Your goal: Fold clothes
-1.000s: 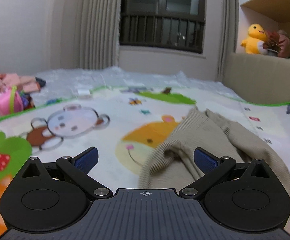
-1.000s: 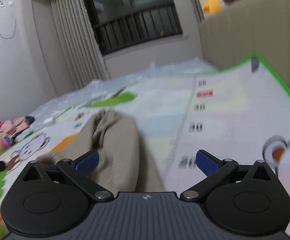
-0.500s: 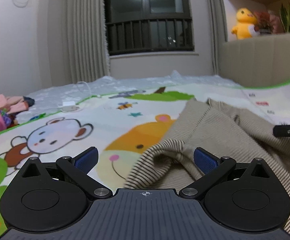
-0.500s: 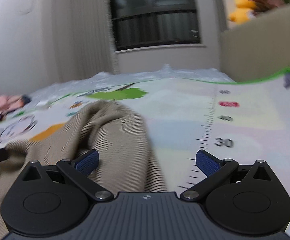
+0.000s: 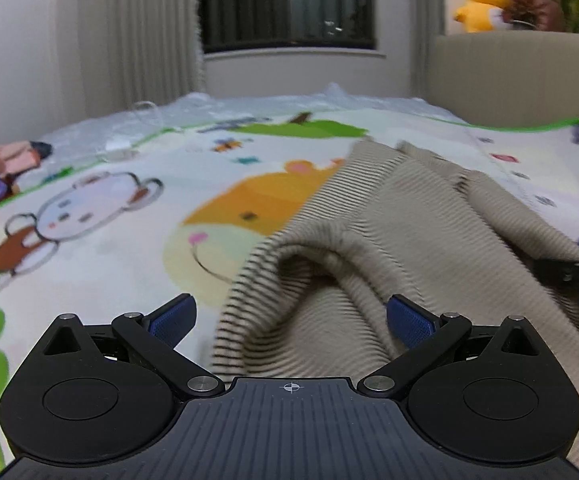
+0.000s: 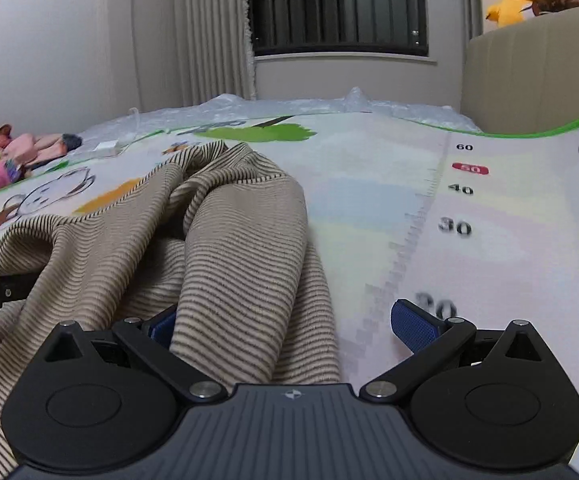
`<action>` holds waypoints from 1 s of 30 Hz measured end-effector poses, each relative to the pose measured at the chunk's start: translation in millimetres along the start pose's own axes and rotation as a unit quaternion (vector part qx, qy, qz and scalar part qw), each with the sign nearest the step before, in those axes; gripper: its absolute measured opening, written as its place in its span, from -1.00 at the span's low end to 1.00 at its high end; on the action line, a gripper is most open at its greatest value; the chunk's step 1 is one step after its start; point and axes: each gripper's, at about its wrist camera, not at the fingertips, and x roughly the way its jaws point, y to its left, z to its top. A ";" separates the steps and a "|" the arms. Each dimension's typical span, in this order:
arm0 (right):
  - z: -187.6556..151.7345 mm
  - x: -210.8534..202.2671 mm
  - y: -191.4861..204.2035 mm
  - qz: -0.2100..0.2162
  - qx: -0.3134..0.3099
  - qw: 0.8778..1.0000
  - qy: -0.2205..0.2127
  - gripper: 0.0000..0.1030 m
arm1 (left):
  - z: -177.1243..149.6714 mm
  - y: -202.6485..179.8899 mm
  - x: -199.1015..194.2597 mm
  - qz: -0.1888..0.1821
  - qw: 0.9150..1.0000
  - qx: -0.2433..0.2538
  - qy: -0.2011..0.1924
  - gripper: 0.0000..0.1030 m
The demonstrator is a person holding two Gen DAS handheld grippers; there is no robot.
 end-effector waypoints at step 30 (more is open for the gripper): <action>-70.5 -93.4 -30.9 0.032 0.116 0.992 -0.023 1.00 | -23.9 7.1 -37.5 -0.200 0.956 -0.206 0.064 1.00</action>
